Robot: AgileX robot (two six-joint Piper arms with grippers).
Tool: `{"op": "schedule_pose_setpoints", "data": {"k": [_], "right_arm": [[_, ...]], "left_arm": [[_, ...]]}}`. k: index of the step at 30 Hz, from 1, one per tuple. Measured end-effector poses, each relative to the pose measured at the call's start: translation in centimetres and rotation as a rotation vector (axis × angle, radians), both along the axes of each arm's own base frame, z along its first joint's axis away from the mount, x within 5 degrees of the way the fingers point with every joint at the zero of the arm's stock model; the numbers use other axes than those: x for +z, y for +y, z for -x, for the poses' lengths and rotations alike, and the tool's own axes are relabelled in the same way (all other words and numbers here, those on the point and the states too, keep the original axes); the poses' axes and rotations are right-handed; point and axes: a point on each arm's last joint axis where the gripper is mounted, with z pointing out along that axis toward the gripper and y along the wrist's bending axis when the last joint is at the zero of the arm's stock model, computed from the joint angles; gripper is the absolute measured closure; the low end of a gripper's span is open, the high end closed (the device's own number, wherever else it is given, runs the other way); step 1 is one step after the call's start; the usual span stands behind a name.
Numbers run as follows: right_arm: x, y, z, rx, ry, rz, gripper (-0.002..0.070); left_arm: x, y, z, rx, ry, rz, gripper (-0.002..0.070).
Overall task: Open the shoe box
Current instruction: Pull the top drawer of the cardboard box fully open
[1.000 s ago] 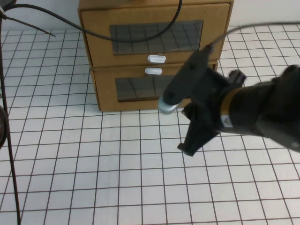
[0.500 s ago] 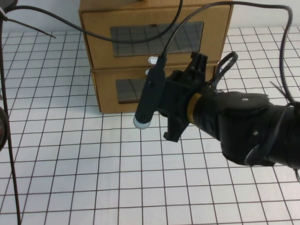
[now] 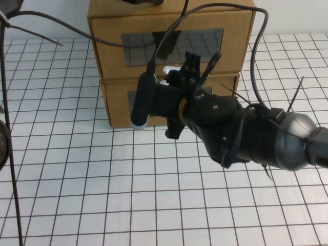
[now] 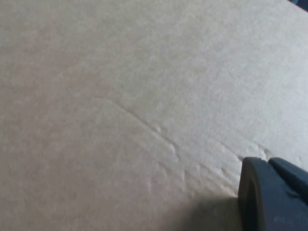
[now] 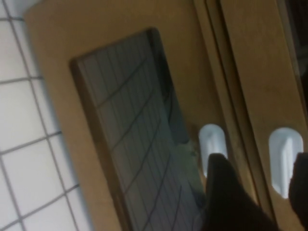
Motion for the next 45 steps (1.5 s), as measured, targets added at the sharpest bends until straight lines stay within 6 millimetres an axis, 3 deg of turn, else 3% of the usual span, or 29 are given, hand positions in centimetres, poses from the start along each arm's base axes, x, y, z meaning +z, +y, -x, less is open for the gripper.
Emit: {"op": "schedule_pose_setpoints", "data": {"k": [8, 16, 26, 45], "right_arm": [[0.4, -1.6, -1.9, -0.059, -0.01, -0.011, 0.0409], [0.3, -1.1, -2.6, -0.037, -0.006, -0.025, 0.041], [0.3, -0.8, -2.6, -0.014, 0.0, -0.034, 0.048], [-0.4, -0.5, -3.5, -0.024, -0.001, -0.022, 0.0484]], "left_arm": [[0.0, 0.0, 0.0, 0.001, 0.001, 0.001, 0.0677], [0.0, 0.0, 0.0, 0.001, 0.001, 0.001, 0.0677], [0.0, 0.0, 0.0, 0.001, 0.001, 0.001, 0.0677], [0.0, 0.0, 0.0, 0.001, 0.002, 0.001, 0.0677]]}}
